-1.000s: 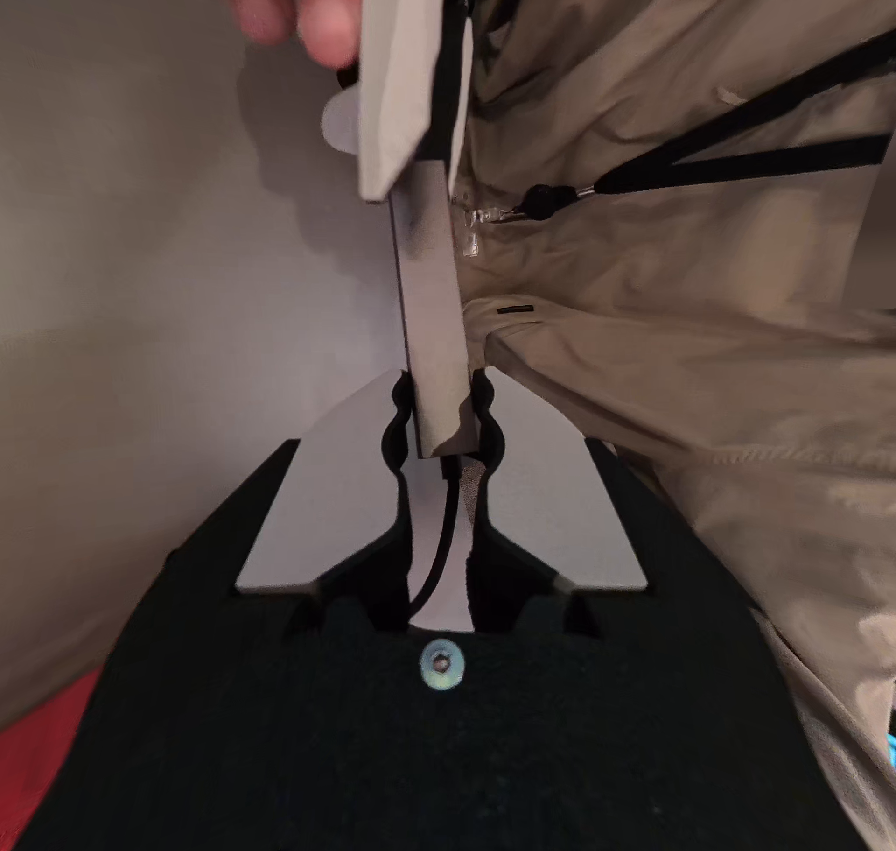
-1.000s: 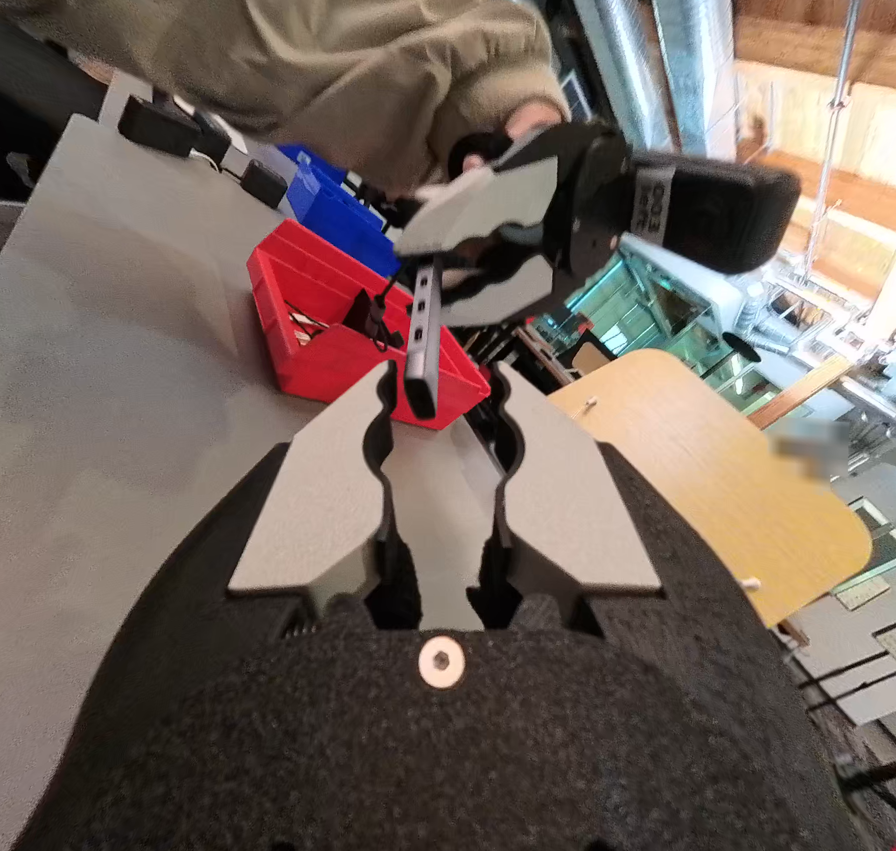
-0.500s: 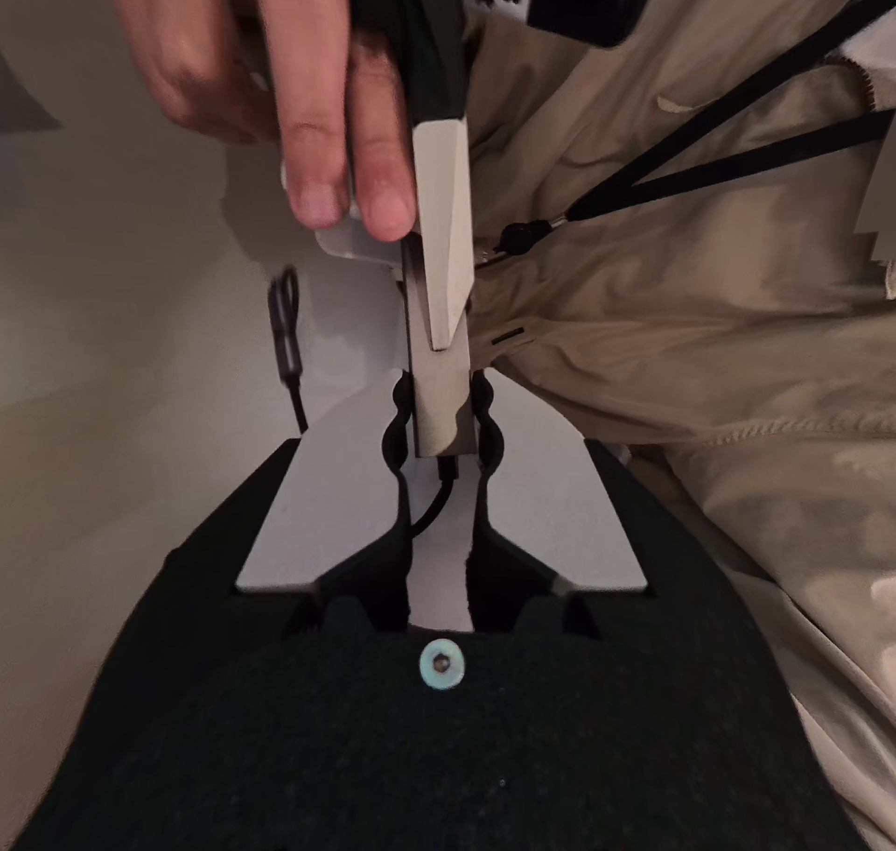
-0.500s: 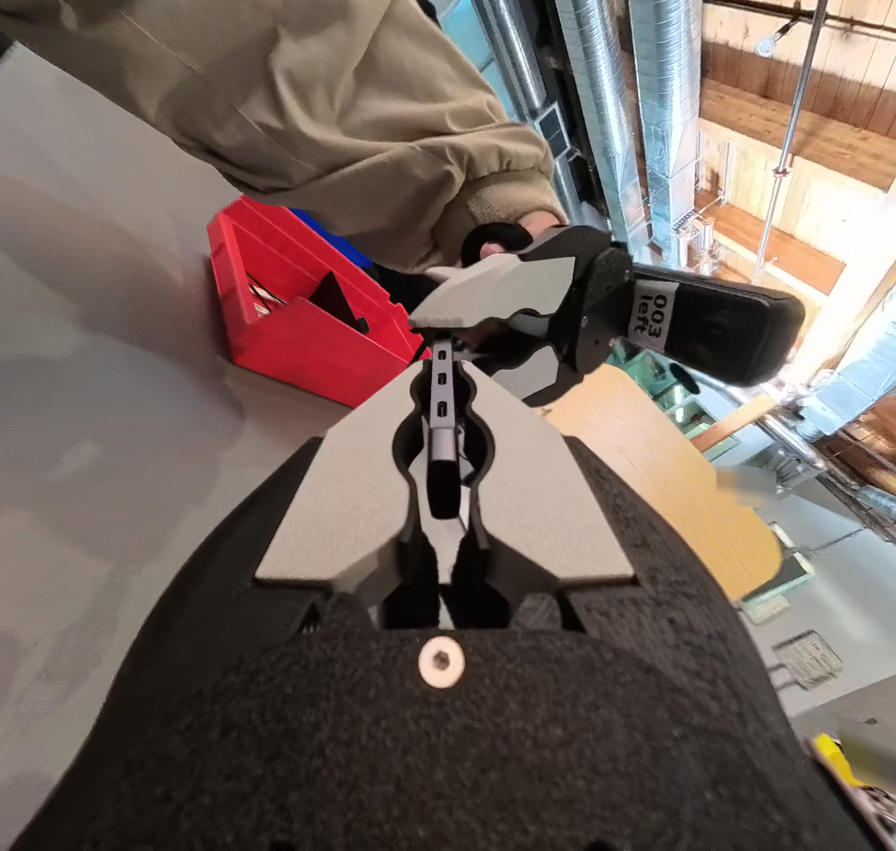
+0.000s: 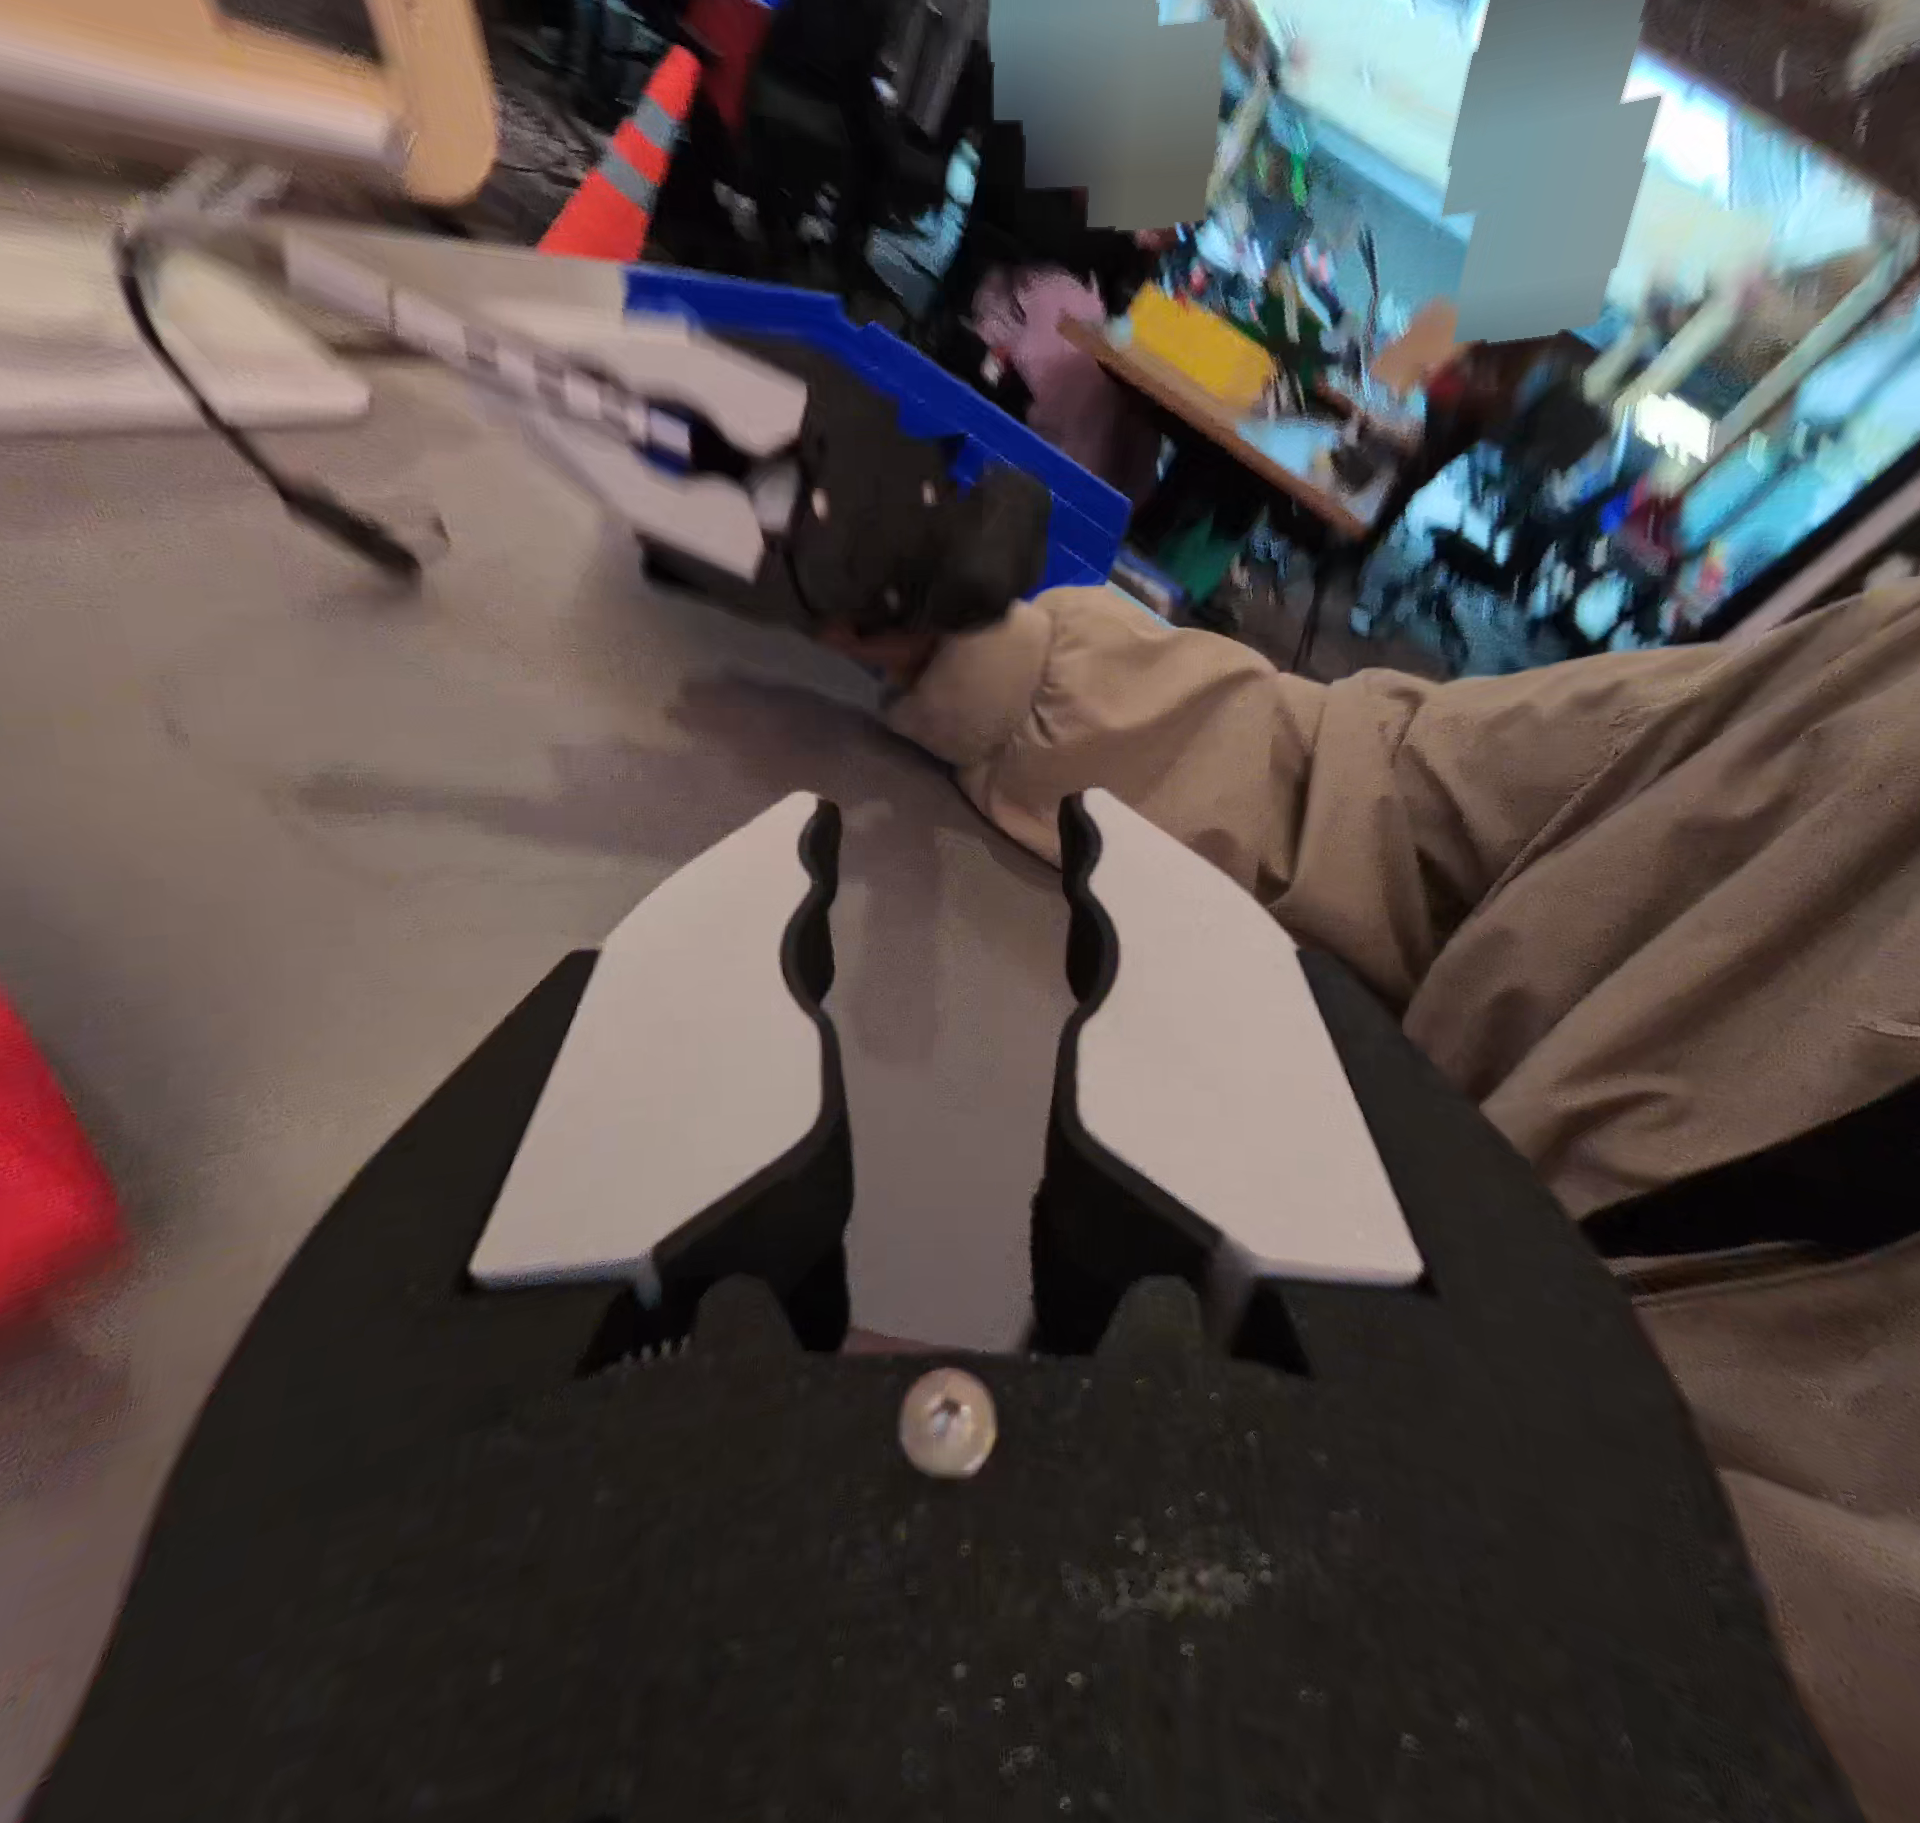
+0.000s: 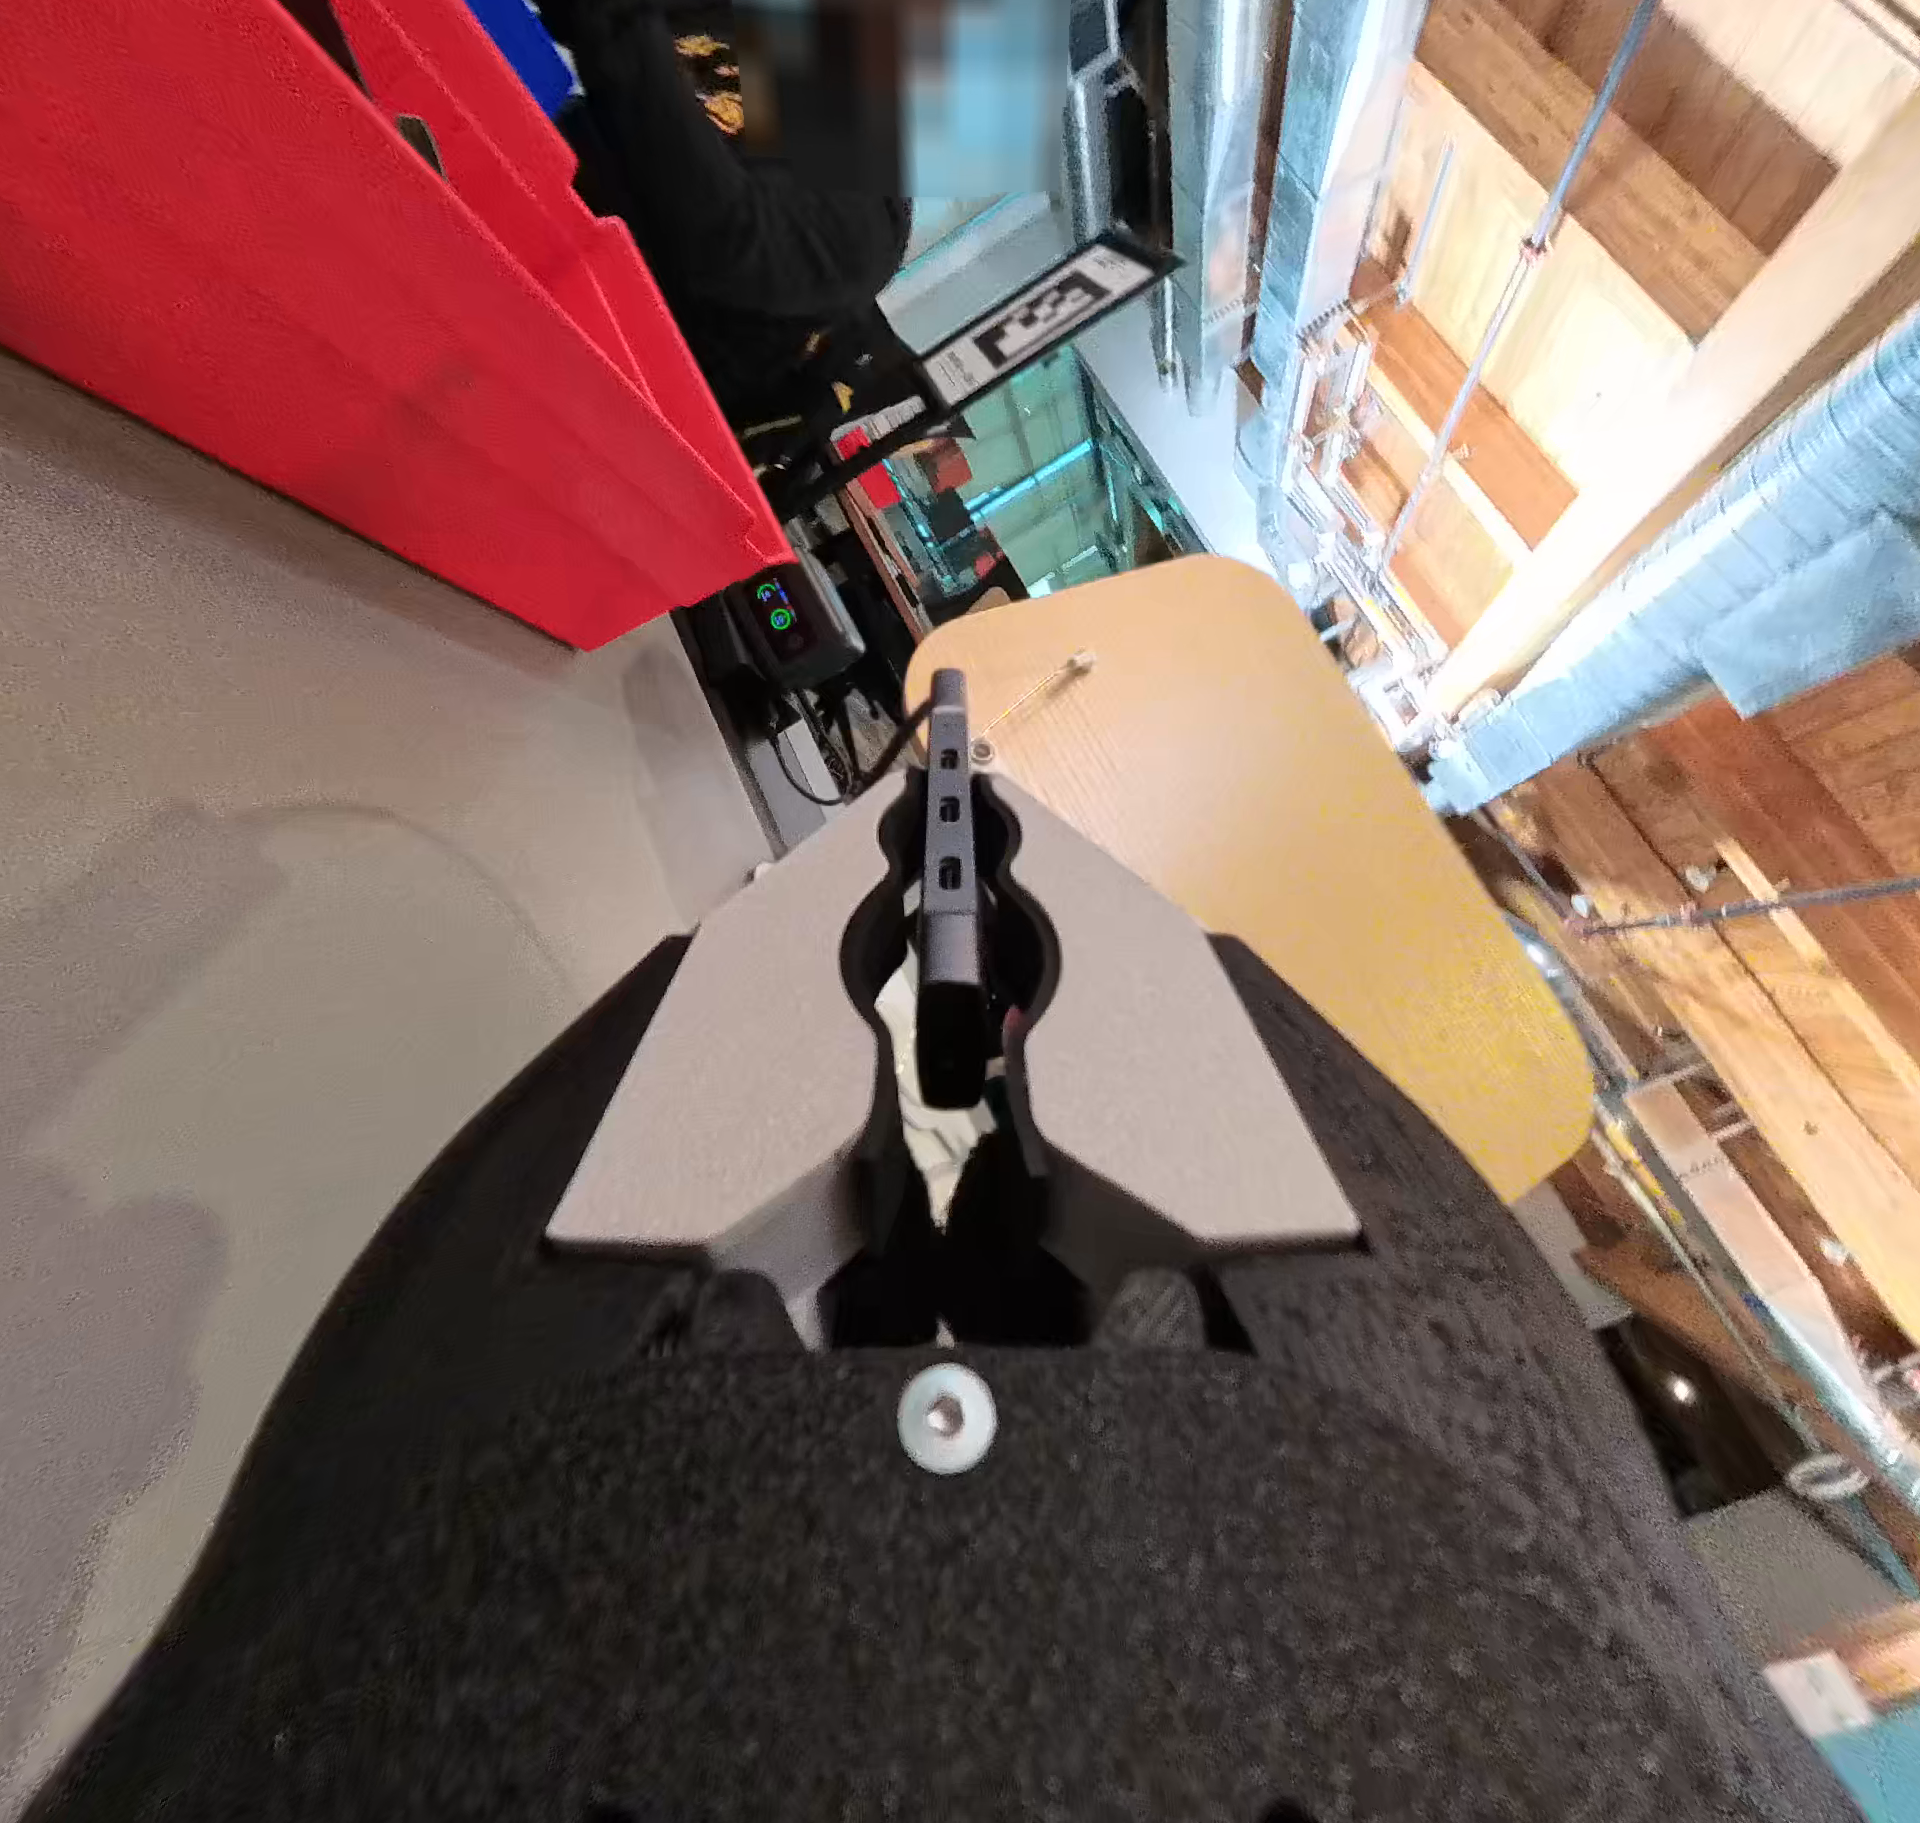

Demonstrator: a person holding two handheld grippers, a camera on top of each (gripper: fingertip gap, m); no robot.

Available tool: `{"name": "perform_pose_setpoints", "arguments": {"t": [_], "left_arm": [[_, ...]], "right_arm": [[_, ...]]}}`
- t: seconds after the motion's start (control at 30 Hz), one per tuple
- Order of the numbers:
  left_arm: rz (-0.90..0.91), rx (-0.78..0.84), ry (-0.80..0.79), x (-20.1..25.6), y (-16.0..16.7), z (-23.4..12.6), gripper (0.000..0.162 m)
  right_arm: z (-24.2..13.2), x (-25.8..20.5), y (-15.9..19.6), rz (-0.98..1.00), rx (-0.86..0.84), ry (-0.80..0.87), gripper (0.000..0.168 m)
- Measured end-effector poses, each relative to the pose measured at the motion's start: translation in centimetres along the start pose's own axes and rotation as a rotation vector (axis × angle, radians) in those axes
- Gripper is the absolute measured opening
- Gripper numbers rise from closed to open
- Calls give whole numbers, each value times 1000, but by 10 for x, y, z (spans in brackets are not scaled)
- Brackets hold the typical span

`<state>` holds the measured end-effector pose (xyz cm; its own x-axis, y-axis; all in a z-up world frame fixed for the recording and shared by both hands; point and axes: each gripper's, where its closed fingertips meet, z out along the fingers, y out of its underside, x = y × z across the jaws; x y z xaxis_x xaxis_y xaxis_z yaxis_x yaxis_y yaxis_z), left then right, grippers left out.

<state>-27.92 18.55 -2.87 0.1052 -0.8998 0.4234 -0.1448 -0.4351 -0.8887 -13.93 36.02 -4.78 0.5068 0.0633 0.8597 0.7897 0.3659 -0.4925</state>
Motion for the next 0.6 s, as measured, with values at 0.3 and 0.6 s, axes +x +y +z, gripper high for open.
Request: {"name": "perform_pose_setpoints", "arguments": {"t": [0.3,0.6], "left_arm": [[-66,-2,-278,-20,101,-47,32],[109,-127,-498,-52,108,-48,32]], "right_arm": [[13,-49,-6,-49,107,-39,8],[3,-54,-23,-22,175,-62,8]]}}
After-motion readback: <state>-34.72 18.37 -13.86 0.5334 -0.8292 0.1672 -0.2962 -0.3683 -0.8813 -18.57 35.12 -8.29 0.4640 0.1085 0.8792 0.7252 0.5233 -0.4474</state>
